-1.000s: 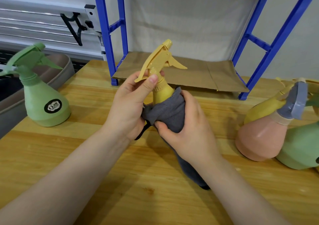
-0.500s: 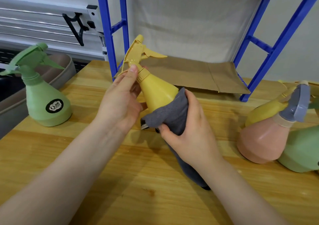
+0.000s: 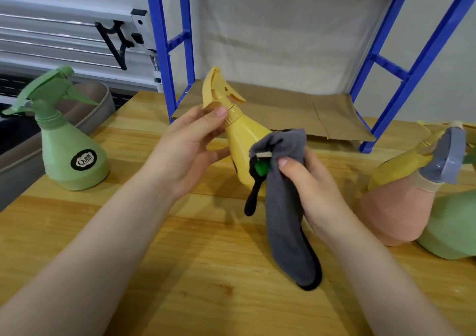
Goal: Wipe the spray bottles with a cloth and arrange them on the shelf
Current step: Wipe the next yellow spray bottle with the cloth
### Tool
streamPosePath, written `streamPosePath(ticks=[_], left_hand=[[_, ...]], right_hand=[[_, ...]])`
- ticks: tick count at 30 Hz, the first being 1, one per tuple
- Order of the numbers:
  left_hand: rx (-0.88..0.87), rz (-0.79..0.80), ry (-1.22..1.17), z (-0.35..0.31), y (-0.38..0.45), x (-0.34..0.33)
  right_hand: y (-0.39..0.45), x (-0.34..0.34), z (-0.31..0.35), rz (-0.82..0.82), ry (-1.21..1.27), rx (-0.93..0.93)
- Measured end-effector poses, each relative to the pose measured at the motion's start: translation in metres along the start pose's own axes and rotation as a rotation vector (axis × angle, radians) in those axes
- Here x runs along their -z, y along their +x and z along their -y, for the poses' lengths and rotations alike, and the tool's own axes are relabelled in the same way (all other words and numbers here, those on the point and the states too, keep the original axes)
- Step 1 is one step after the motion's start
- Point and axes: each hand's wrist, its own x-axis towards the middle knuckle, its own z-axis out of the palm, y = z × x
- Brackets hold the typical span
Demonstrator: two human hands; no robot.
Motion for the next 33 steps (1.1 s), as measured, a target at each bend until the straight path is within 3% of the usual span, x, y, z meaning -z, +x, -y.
streamPosePath(ticks=[3, 8, 17, 21, 25, 33], left_hand=[[-0.02, -0.032, 0.036, 0.004, -0.002, -0.003], [-0.03, -0.024, -0.053, 0.011, -0.005, -0.011], [0.071, 0.149, -0.037, 0.029, -0.015, -0.028], [0.052, 0.174, -0.08, 0.03, -0.019, -0.034], [-0.024, 0.1, -0.034, 0.02, -0.02, -0.034], [-0.052, -0.117, -0.205, 0.006, -0.013, -0.022]], right_hand=[[-0.002, -0.006, -0.007, 0.115, 0.013, -0.079], [-0.008, -0.015, -0.01, 0.226, -0.055, -0.018], [-0.01, -0.012, -0.006, 0.059, -0.378, 0.184], [-0.013, -0.014, -0.004, -0.027, -0.349, 0.272], [-0.016, -0.023, -0.005, -0.015, -0.305, 0.315], [-0.017, -0.025, -0.013, -0.015, -0.435, 0.335]])
